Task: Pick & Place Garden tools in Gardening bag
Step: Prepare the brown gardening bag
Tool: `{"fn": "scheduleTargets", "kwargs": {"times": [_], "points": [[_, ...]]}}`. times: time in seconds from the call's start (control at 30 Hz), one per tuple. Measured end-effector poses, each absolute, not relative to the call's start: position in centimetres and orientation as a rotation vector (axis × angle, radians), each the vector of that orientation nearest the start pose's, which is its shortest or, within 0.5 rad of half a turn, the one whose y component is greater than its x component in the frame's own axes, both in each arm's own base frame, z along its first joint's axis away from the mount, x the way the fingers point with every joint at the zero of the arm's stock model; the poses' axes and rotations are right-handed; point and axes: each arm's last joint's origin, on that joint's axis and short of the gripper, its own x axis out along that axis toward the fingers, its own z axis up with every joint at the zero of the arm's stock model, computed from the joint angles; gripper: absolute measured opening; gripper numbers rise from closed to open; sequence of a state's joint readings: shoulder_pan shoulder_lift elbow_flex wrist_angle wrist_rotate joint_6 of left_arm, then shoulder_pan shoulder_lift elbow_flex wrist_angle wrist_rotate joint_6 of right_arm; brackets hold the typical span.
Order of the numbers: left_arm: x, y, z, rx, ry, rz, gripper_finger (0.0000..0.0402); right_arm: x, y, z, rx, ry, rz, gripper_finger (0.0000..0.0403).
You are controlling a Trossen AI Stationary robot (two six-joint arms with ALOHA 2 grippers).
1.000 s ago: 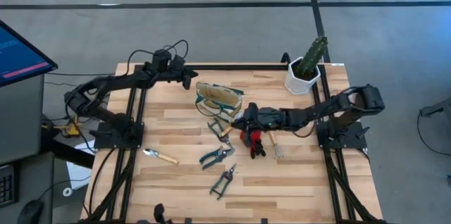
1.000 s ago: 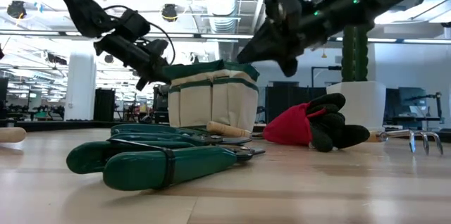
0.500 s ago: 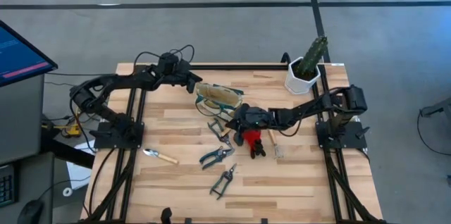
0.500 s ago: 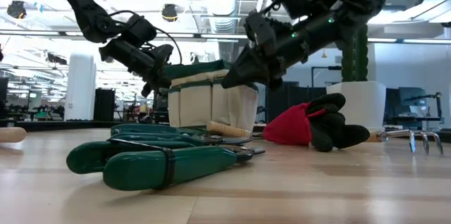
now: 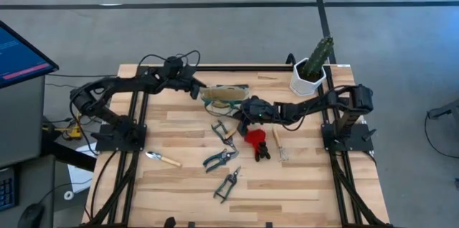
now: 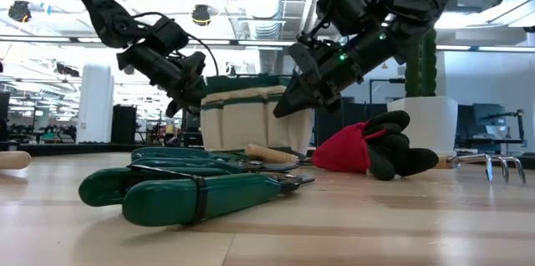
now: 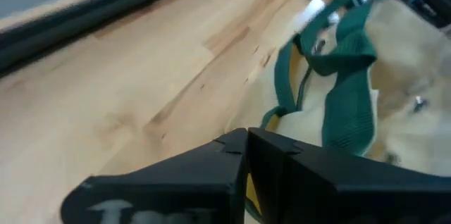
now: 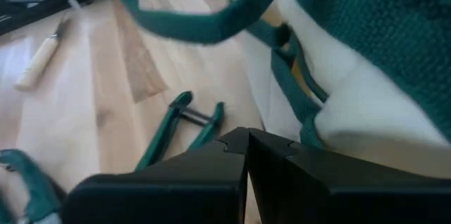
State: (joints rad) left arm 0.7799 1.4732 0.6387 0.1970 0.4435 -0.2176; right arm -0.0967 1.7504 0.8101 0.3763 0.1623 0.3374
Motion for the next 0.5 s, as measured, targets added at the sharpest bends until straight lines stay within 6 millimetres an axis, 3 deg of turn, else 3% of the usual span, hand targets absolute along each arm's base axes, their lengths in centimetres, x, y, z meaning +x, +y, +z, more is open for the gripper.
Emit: {"fn": "scheduleTargets", "kwargs": {"times": [0.5], "points": [[18.7, 17.1, 20.3, -0.507, 0.489, 0.408, 0.0002, 33.5, -5.8, 14.7, 0.268, 0.543, -0.388, 0.0]]}}
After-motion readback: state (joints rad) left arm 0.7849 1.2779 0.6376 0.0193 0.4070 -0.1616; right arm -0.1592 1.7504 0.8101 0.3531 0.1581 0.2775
